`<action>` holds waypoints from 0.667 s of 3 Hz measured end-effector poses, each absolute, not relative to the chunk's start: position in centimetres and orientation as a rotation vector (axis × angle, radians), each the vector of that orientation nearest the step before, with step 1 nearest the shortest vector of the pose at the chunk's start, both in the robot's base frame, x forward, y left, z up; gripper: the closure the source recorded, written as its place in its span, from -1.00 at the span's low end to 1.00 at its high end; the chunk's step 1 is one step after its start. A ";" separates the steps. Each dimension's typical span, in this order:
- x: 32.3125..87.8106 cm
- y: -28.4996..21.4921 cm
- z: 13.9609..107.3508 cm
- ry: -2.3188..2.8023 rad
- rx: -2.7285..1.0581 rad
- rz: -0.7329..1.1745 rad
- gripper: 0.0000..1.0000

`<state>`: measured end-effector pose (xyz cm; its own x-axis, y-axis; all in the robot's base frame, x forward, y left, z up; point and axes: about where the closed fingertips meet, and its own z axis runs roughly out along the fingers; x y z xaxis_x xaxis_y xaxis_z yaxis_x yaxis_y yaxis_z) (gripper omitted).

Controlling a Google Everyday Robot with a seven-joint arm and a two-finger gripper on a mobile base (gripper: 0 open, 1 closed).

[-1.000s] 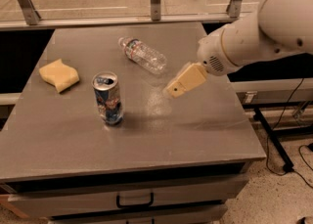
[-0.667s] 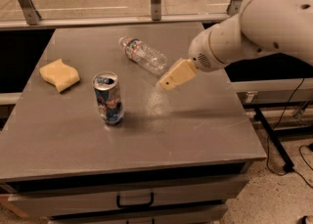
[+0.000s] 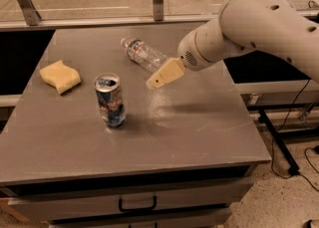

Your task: Move water bottle near sponge

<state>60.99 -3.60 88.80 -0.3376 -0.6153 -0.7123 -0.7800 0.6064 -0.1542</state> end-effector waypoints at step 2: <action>64.6 -1.3 88.8 2.010 -1.091 0.284 -1.00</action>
Offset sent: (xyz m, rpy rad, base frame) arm 0.0677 0.0334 -0.0050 0.0531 -0.0712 0.0286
